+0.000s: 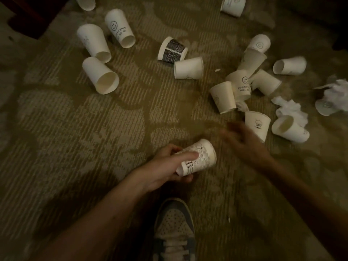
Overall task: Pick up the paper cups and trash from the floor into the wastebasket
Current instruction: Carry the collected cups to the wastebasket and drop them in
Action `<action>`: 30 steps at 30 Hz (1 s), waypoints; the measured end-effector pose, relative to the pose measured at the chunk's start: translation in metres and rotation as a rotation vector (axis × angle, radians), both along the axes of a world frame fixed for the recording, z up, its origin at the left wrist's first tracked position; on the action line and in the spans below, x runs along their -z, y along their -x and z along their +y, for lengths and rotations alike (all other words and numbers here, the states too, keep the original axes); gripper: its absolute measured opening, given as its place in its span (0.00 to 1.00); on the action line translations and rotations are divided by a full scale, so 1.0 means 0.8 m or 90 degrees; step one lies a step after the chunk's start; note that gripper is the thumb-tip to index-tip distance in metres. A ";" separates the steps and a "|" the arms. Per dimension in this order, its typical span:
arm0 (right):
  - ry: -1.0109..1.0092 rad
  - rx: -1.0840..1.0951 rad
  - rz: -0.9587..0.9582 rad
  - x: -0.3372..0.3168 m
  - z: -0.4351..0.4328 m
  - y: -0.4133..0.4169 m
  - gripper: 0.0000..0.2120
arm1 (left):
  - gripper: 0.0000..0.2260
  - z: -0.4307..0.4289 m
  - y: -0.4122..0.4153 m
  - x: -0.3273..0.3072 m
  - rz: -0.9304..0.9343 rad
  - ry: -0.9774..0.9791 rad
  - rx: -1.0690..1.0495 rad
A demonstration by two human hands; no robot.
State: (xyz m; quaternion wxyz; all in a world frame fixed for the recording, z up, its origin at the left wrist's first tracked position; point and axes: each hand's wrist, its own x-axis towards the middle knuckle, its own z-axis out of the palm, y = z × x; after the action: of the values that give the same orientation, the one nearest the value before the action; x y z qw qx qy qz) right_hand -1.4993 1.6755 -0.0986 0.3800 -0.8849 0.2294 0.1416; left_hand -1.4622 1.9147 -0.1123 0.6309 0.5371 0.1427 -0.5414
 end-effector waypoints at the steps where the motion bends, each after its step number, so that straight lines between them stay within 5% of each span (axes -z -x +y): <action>1: 0.068 0.106 -0.019 0.006 -0.022 -0.009 0.32 | 0.29 -0.004 -0.002 -0.002 0.032 0.019 -0.033; 4: 0.216 0.236 0.029 0.030 -0.072 -0.026 0.29 | 0.35 -0.013 -0.006 -0.004 0.067 0.056 -0.098; 9: 0.181 0.265 0.089 0.056 -0.085 -0.036 0.27 | 0.44 -0.018 -0.008 0.000 0.059 0.072 -0.091; 17: 0.260 0.169 0.032 0.048 -0.053 -0.039 0.35 | 0.26 -0.016 -0.011 0.014 0.022 0.062 -0.075; 22: 0.130 0.141 -0.059 0.049 -0.004 -0.031 0.30 | 0.24 -0.014 -0.017 0.013 0.015 0.071 -0.123; 26: 0.004 0.217 -0.090 0.039 0.025 -0.033 0.24 | 0.32 -0.007 -0.026 0.009 0.015 0.066 -0.152; 30: -0.180 0.321 -0.077 0.029 0.055 -0.038 0.15 | 0.28 -0.002 -0.034 0.007 0.001 0.088 -0.179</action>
State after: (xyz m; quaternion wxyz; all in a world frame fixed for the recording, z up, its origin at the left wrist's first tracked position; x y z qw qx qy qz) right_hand -1.4690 1.7193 -0.1221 0.5359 -0.7451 0.3965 0.0202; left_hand -1.4349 1.9131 -0.1181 0.7361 0.4663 0.1795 -0.4566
